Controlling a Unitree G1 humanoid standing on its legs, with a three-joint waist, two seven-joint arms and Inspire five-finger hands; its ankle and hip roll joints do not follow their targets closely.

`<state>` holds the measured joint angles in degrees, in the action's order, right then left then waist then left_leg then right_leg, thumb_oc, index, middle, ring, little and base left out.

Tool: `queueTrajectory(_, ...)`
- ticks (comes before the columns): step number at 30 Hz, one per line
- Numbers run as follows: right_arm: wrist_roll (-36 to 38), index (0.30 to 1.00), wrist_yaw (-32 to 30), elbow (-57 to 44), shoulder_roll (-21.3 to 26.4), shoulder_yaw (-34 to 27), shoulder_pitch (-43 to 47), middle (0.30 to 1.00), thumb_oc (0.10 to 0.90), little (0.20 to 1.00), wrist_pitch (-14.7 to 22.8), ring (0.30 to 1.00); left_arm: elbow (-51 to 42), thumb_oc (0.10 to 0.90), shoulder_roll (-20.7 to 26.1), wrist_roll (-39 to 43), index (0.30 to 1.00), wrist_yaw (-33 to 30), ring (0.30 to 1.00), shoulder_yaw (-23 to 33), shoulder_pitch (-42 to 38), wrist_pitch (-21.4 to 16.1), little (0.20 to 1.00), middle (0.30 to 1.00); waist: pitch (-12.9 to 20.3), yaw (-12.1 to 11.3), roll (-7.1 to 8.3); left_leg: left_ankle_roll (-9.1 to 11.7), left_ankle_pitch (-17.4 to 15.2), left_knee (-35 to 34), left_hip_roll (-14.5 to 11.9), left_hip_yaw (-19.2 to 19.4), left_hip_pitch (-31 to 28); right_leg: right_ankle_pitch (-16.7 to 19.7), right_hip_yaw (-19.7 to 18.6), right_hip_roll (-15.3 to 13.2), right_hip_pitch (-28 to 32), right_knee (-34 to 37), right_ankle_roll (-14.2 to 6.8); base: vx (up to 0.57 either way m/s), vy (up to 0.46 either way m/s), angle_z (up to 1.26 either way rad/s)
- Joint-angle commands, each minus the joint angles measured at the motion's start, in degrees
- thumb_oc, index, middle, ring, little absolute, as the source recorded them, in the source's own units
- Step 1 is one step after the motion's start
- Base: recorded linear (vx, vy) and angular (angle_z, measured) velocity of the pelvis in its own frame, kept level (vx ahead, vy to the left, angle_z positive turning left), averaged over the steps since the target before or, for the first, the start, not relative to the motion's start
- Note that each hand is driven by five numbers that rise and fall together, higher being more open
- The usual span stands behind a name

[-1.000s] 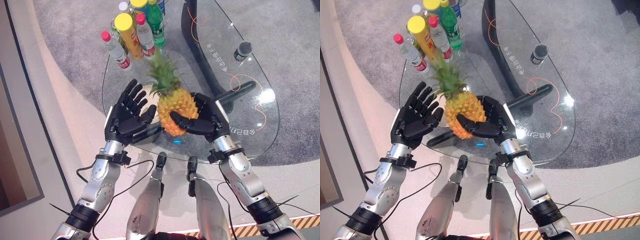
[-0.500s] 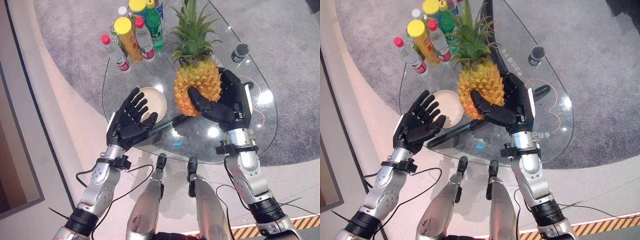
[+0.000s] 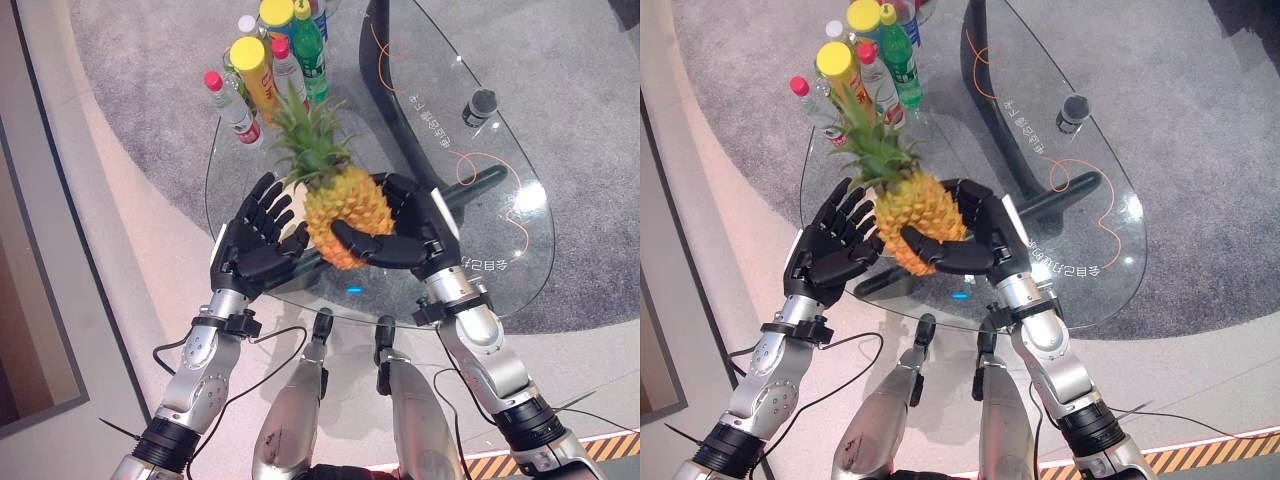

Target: Pick up the fruit to the plate

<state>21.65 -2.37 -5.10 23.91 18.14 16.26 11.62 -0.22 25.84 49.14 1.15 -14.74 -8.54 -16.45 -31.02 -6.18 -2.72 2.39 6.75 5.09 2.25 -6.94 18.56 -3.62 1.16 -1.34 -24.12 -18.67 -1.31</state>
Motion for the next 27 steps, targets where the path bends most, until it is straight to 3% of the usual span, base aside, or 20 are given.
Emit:
queueTrajectory(1,-1.3,0.3,2.5,-11.4,-0.7,0.4,5.8,0.3,0.1,0.2,4.8,0.3,-12.5,0.8,0.3,3.2,0.9,5.8,0.9,3.8,-3.7,-5.2,0.9,0.9,1.2,1.8,0.69,-2.6,-6.8,7.9,5.3,-0.3,0.8,4.3,0.3,-0.7,7.7,9.4,-3.2,0.0,0.0,0.0)
queueTrajectory(5,-1.7,0.3,2.3,-10.9,-1.2,0.9,6.3,0.3,0.1,0.2,4.6,0.3,-15.0,0.8,-0.2,6.8,0.9,8.9,0.9,3.6,-4.0,-4.2,0.9,0.9,1.2,1.5,0.61,-2.6,-6.8,7.7,5.4,-0.6,0.7,4.3,0.2,-0.6,7.8,9.6,-3.3,0.0,0.0,0.0)
queueTrajectory(9,-2.3,0.3,2.2,-10.6,-2.6,1.5,8.0,0.3,0.1,0.2,3.9,0.3,-17.4,0.8,-1.5,11.0,0.9,12.1,0.9,3.3,-4.9,-0.7,0.9,0.9,1.2,1.0,0.59,-2.8,-6.9,7.7,5.7,-0.9,0.8,4.3,0.2,-0.6,7.6,9.5,-3.3,0.0,0.0,0.0)
queueTrajectory(15,-3.0,0.3,1.4,-10.1,-4.4,2.7,10.7,0.3,0.1,0.2,2.3,0.3,-17.8,0.8,-2.8,13.2,0.9,13.3,0.9,2.4,-6.5,2.4,0.9,0.9,1.2,0.7,0.57,-2.9,-7.0,7.7,5.9,-1.1,0.9,4.4,0.0,-0.5,7.5,9.7,-3.3,0.0,0.0,0.0)
queueTrajectory(22,-2.9,0.3,-3.3,-8.8,-4.6,1.2,11.1,0.3,0.1,0.2,4.5,0.3,-17.1,0.8,-2.0,13.1,0.9,13.0,0.9,2.7,-7.2,3.1,0.9,0.9,1.2,0.7,0.39,-3.0,-7.2,7.5,5.9,-1.0,0.5,4.4,-0.2,-0.6,7.7,9.7,-3.4,0.0,0.0,0.0)
queueTrajectory(27,-3.7,0.3,-4.6,-8.5,-4.5,-0.1,10.2,0.3,0.1,0.2,4.1,0.3,-16.8,0.8,-1.5,14.0,0.9,13.9,0.9,3.4,-6.5,3.2,0.9,0.9,1.2,0.7,0.5,-3.2,-7.5,7.5,5.9,-1.0,0.1,4.4,-0.3,-0.6,7.9,9.6,-3.6,0.0,0.0,0.0)
